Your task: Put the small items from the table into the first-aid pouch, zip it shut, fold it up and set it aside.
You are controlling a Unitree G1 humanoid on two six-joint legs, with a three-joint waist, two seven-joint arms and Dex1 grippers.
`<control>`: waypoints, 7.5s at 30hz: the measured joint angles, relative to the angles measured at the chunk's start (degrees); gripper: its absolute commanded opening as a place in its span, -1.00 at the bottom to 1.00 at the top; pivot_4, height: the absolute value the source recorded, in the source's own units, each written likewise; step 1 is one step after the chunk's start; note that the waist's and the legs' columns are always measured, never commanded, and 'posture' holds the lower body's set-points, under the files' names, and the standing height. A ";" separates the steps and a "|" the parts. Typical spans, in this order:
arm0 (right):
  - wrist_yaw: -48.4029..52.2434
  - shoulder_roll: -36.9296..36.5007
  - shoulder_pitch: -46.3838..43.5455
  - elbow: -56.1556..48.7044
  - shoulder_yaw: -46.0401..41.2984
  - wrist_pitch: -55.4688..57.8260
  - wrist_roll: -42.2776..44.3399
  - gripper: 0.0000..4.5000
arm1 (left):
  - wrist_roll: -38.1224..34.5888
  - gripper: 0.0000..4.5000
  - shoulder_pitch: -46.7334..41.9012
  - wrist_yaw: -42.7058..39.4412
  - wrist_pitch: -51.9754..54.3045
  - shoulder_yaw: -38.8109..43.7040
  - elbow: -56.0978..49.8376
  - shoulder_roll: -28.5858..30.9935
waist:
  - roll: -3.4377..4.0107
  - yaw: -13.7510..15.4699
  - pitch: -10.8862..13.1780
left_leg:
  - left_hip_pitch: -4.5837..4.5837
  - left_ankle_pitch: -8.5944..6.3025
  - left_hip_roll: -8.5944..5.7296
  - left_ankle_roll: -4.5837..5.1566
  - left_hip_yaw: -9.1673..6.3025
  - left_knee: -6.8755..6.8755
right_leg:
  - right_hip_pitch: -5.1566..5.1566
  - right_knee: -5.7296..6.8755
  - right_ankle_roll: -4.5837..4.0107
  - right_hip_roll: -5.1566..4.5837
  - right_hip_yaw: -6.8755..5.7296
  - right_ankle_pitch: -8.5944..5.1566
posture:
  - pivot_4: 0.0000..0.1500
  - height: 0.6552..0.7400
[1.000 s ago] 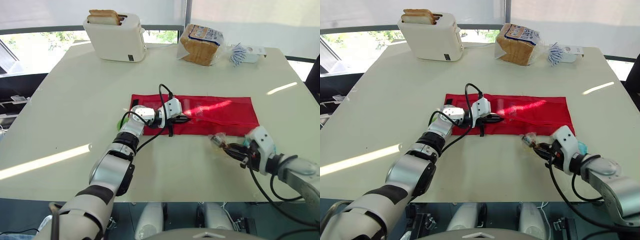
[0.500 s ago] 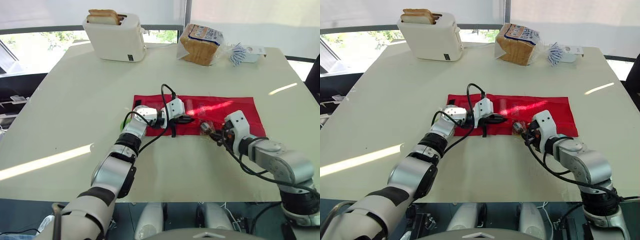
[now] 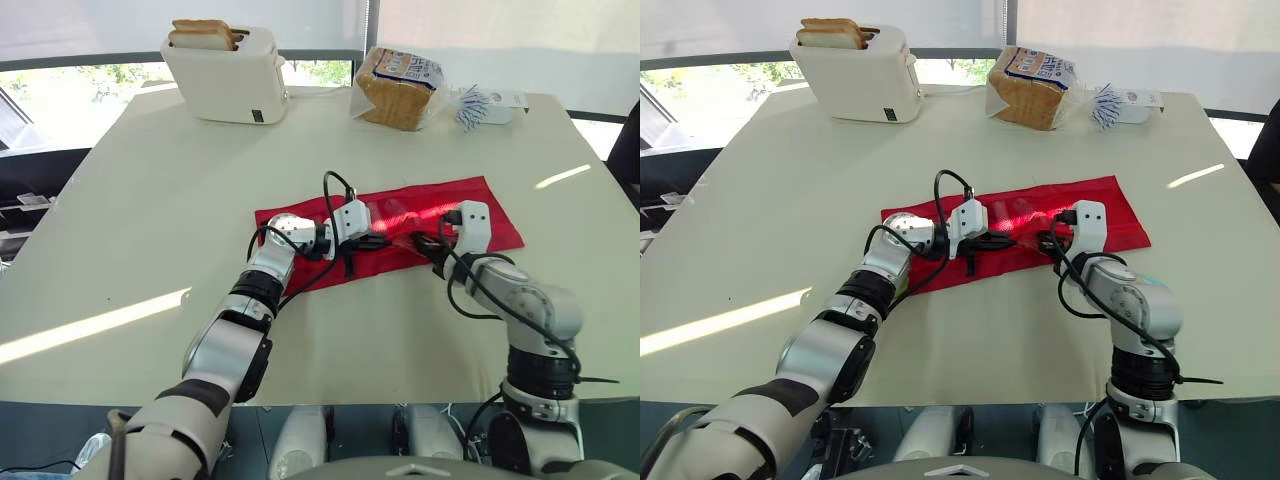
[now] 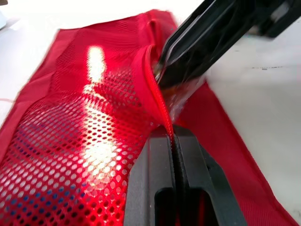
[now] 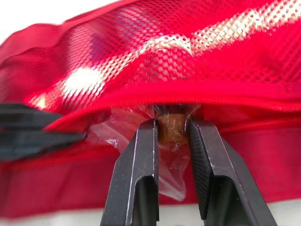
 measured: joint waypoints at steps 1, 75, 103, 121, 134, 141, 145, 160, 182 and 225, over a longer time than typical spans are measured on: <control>0.24 -0.07 0.00 0.19 1.14 -0.72 -0.44 -0.84 | 0.02 -1.00 0.00 -0.14 0.00 0.00 0.00 0.02 | 0.00 -0.28 0.00 | 0.00 0.00 0.00 0.00 -0.01 0.00 | 0.00 0.00 0.00 0.00 0.00 0.00 | 1.00 1.00; 26.71 -17.50 0.11 10.95 16.59 -28.55 -13.51 -0.98 | 0.12 -1.00 0.41 -1.85 -0.08 0.00 -0.51 1.77 | 0.01 -0.45 0.01 | 0.00 0.00 0.03 0.01 0.02 -0.04 | 0.01 -0.06 0.00 -0.01 0.01 0.00 | 1.00 1.00; 28.81 -19.39 -0.25 7.16 20.89 -25.37 -13.35 -0.98 | 0.17 -1.00 0.47 -1.57 -0.05 -0.02 -0.41 1.05 | 0.01 -0.41 0.01 | 0.02 -0.03 0.02 0.05 0.00 -0.02 | 0.02 -0.06 0.00 0.00 0.00 0.00 | 1.00 1.00; 34.57 -22.86 3.38 3.72 20.21 -24.29 -9.84 -0.98 | 0.18 -1.00 0.48 -1.65 -0.02 -0.06 -0.41 1.09 | 0.01 -0.45 0.01 | 0.01 -0.05 0.03 0.10 -0.01 -0.02 | 0.01 -0.06 0.00 0.01 0.00 0.00 | 1.00 1.00; 31.74 -21.07 2.29 5.61 20.15 -24.87 -10.69 -0.98 | 0.17 -1.00 0.49 -1.80 0.04 -0.07 -0.47 1.08 | 0.00 -0.44 0.01 | 0.01 -0.04 0.03 0.06 0.00 -0.02 | 0.01 -0.06 0.00 0.01 0.00 0.00 | 1.00 1.00; 29.44 -20.33 -0.05 10.73 19.60 -27.57 -13.16 -0.98 | 0.15 -1.00 0.90 -2.60 0.44 -0.11 -1.34 1.15 | 0.01 -0.50 0.01 | 0.01 -0.01 0.03 0.02 0.01 -0.03 | 0.01 -0.07 0.00 0.01 0.00 0.00 | 1.00 1.00; 28.55 -20.22 -0.64 12.62 19.60 -29.06 -14.74 -0.98 | 0.14 -1.00 0.92 -2.72 0.73 -0.11 -1.50 1.16 | 0.01 -0.49 0.01 | 0.01 -0.01 0.03 0.02 0.01 -0.02 | 0.01 -0.07 0.00 0.00 0.00 0.00 | 1.00 1.00; 23.66 -17.62 -1.08 17.78 19.20 -35.31 -18.15 -0.98 | 0.05 -1.00 1.54 -2.81 1.44 -0.12 -3.29 1.21 | 0.01 -0.56 0.01 | 0.01 0.01 0.03 -0.01 0.01 -0.03 | 0.01 -0.06 0.00 0.01 0.00 0.00 | 1.00 1.00; 25.08 -15.00 0.89 14.96 18.84 -36.51 -18.48 -0.98 | -0.12 -1.00 2.17 -3.16 1.61 -0.29 -3.38 1.50 | 0.01 -0.54 0.02 | 0.01 0.01 0.03 -0.02 0.01 -0.03 | 0.01 -0.07 0.00 0.01 0.00 0.00 | 1.00 1.00; 45.96 -30.97 52.90 -26.63 -26.67 -46.16 21.38 1.00 | 0.15 0.98 -13.01 -19.59 -15.38 4.74 18.93 11.11 | -0.06 0.14 0.04 | 0.06 -0.14 0.06 0.25 0.01 -0.02 | 0.10 -0.09 0.01 0.01 -0.01 0.00 | 1.00 1.00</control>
